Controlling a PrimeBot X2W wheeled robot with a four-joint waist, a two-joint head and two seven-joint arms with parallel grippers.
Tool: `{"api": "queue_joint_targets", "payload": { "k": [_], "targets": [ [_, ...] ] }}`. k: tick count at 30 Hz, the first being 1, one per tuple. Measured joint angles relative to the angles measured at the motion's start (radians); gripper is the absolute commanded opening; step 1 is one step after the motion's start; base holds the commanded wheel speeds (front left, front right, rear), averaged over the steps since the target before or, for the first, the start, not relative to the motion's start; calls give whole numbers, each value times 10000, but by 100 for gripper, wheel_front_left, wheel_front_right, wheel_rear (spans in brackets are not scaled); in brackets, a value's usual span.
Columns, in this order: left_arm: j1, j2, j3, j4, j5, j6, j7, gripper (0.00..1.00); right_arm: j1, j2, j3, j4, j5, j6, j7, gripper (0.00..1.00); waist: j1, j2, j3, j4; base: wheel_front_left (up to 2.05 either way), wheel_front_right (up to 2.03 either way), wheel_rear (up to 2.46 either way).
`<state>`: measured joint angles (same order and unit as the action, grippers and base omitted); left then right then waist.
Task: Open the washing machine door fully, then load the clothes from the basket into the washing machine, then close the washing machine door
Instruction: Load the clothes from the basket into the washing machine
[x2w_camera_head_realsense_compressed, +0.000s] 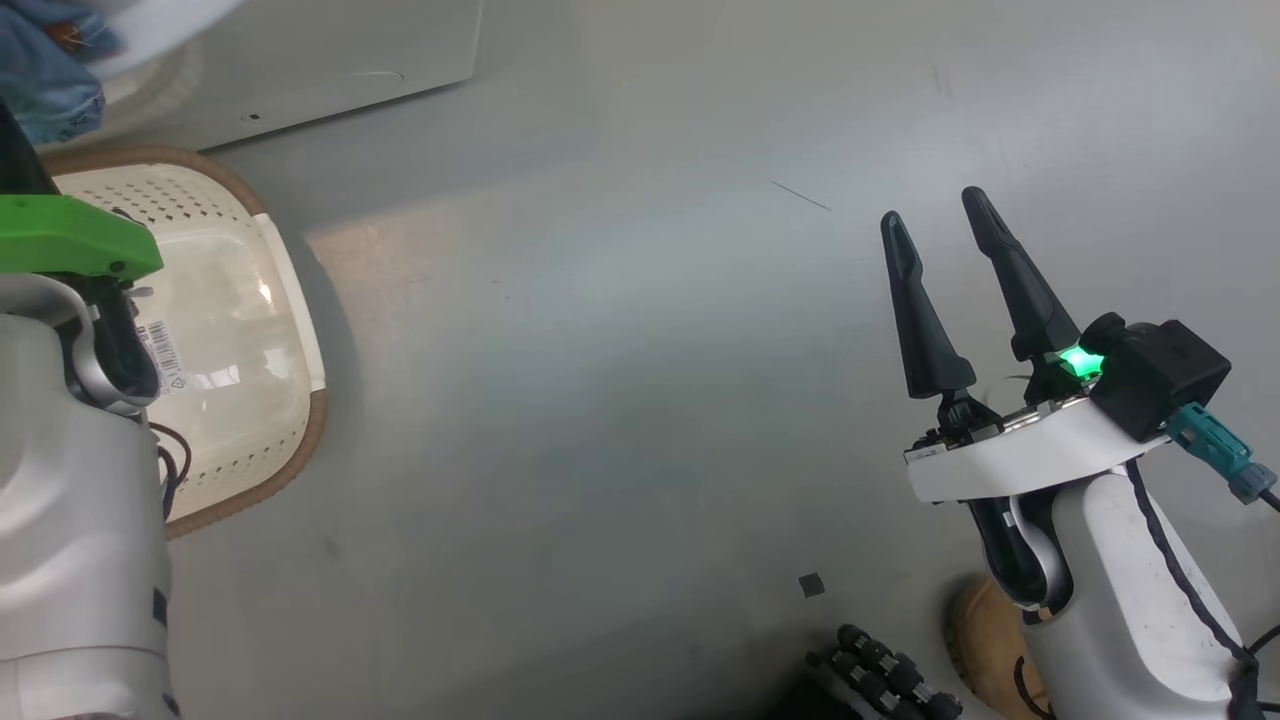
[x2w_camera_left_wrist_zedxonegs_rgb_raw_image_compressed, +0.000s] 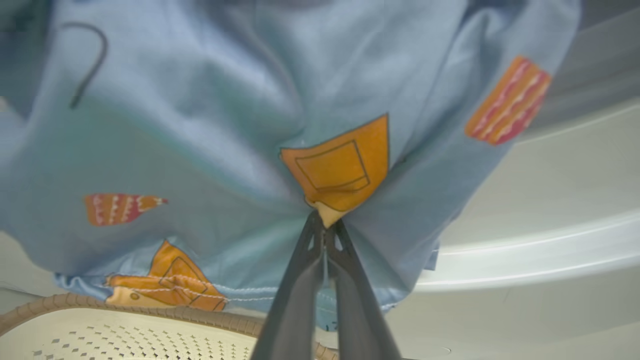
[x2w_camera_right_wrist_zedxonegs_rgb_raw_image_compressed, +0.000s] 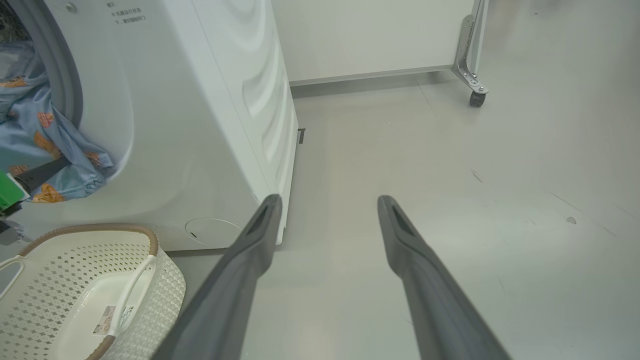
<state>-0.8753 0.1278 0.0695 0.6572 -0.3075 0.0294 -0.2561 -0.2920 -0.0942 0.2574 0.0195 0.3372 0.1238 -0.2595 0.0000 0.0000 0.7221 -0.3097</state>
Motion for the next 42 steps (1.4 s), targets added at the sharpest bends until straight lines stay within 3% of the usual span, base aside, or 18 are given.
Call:
{"api": "queue_joint_targets", "payload": {
  "k": [8,22,32,42],
  "targets": [
    [240,-347,581,-1151,-8,198,0,0,4,-61,-13,40,-10,0,0,100,0,0,-139,394,0,0,0],
    [633,-510,299,-2801,585,161,-4,0,15,-96,311,209,-10,0,0,100,0,0,-583,715,0,0,0],
    [360,165,-130,-1756,1254,71,10,0,99,-12,725,339,98,0,0,100,-1,0,-802,397,0,0,0],
    [-968,907,-163,-443,1582,-4,849,0,392,50,989,489,232,0,0,100,0,0,-925,-151,0,0,0]
  ]
}}
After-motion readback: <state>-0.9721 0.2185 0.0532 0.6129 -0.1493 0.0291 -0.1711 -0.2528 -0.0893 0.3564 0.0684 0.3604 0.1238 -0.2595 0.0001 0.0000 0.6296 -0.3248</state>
